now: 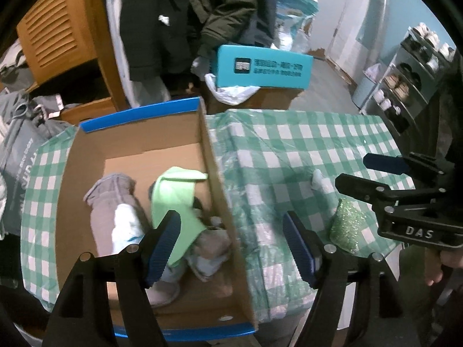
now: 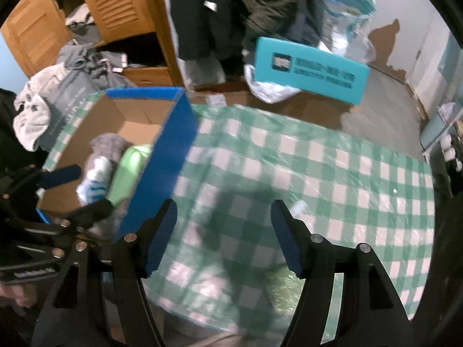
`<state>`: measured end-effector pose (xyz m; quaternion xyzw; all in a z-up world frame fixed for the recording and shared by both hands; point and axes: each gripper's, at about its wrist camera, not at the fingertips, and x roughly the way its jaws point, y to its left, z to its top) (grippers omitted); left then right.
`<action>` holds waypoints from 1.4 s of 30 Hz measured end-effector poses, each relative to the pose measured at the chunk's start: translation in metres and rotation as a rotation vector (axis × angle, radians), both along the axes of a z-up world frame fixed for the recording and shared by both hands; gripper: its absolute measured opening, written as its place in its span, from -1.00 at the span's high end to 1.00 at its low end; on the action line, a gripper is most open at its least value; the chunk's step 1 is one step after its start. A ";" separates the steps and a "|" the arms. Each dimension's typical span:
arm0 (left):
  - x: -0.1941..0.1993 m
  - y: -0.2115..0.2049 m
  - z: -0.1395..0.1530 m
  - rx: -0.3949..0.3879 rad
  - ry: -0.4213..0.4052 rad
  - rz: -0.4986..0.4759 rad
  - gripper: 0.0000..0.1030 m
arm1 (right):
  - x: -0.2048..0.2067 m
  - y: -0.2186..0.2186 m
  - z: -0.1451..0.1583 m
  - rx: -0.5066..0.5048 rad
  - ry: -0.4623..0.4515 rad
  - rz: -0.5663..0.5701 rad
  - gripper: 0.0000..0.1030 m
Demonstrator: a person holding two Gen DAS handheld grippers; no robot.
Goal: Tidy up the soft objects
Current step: 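Withdraw both grippers toward the green glittery mesh pad on the tablecloth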
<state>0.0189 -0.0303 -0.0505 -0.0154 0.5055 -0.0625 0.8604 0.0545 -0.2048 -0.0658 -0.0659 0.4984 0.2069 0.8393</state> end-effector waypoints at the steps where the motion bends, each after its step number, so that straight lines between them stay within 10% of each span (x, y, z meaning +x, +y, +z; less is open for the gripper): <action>1: 0.001 -0.004 -0.001 -0.002 0.004 -0.007 -0.45 | 0.000 -0.007 -0.003 -0.003 0.008 -0.013 -0.30; 21: 0.021 -0.090 -0.039 0.021 0.082 -0.134 -0.50 | 0.004 -0.111 -0.056 0.006 0.138 -0.227 -0.31; 42: 0.029 -0.117 -0.094 0.043 0.201 -0.161 -0.50 | 0.006 -0.121 -0.124 -0.043 0.323 -0.228 -0.31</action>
